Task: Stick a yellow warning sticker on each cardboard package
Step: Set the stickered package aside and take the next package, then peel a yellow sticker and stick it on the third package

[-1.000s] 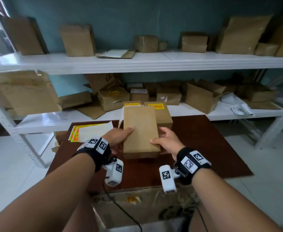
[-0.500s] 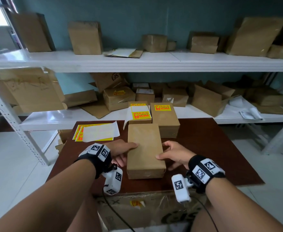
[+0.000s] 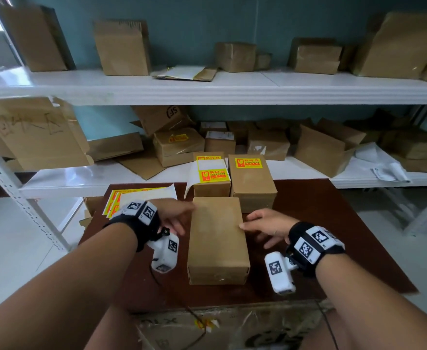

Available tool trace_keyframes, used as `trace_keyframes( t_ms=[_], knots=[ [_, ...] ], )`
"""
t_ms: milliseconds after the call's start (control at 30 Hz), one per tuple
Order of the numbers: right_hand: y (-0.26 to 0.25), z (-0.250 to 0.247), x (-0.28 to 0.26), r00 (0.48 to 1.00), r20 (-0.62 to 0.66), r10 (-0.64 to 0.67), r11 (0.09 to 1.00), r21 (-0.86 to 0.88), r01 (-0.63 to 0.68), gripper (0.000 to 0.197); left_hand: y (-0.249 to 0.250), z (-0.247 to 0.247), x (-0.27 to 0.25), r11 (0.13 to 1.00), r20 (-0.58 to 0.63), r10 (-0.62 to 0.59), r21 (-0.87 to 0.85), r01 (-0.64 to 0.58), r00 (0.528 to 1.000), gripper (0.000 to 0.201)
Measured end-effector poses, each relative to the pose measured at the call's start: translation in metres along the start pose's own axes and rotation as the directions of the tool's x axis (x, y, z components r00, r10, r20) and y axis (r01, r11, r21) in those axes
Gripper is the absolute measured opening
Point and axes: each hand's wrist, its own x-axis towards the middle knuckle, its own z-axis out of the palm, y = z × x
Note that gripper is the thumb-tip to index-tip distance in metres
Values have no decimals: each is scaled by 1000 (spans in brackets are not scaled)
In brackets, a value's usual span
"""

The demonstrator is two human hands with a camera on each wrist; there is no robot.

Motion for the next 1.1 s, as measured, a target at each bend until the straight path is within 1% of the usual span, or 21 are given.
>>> trace_keyframes(
  t_ms=[67,100,167,233,267,333,433,500,533,567,600,667,733,767,833,900,1033,1100],
  knots=[
    [-7,-8,14,993,-112,-29,997,74,38,51,7,-16,17,993,-136,35,-110,-50,990,58],
    [-12,-11,22,984,-173,-42,993,106,61,43,10,-22,25,986,-173,46,-152,-73,984,54],
    [-22,-15,38,963,-261,-60,982,160,104,26,18,-29,42,969,-188,50,-228,-93,981,53],
    [-33,-15,51,951,-301,-74,969,204,140,12,24,-28,58,950,-162,34,-303,-83,986,55],
    [-38,-15,57,946,-314,-78,964,217,152,10,25,-26,66,944,-150,35,-318,-82,988,56],
    [-45,-13,66,940,-329,-86,959,228,168,13,27,-22,85,929,-139,48,-357,-95,989,63],
    [-48,-13,76,936,-339,-99,955,233,185,18,23,-21,108,857,-123,74,-500,-126,990,73],
    [-47,-14,80,936,-338,-101,952,239,189,18,17,-22,121,798,-105,33,-596,-89,994,76],
    [-46,-14,80,936,-337,-100,950,248,191,18,15,-23,126,766,-91,1,-640,-59,996,77],
    [-45,-14,81,936,-338,-100,946,259,195,18,16,-23,125,734,-84,-8,-677,-51,996,73],
    [-45,-14,80,935,-339,-99,942,271,198,18,18,-23,120,702,-92,3,-709,-68,996,63],
    [-44,-15,78,934,-342,-100,933,293,207,17,25,-25,108,636,-143,44,-759,-139,989,41],
    [-44,-15,75,934,-343,-102,923,318,217,18,31,-29,99,557,-202,86,-802,-215,976,29],
    [-44,-15,74,935,-341,-100,916,334,221,18,33,-33,94,514,-232,116,-818,-258,966,28],
    [-45,-14,71,936,-340,-96,897,377,229,16,39,-38,80,429,-273,187,-842,-328,944,35],
    [-47,-13,67,938,-333,-90,866,439,239,16,48,-39,65,368,-303,247,-849,-378,921,36],
    [-55,-10,58,958,-270,-97,761,601,246,34,75,-27,34,352,-314,401,-815,-461,861,14],
    [-59,-7,54,969,-226,-104,701,674,233,37,86,-20,19,350,-268,490,-811,-468,830,16]
  ],
)
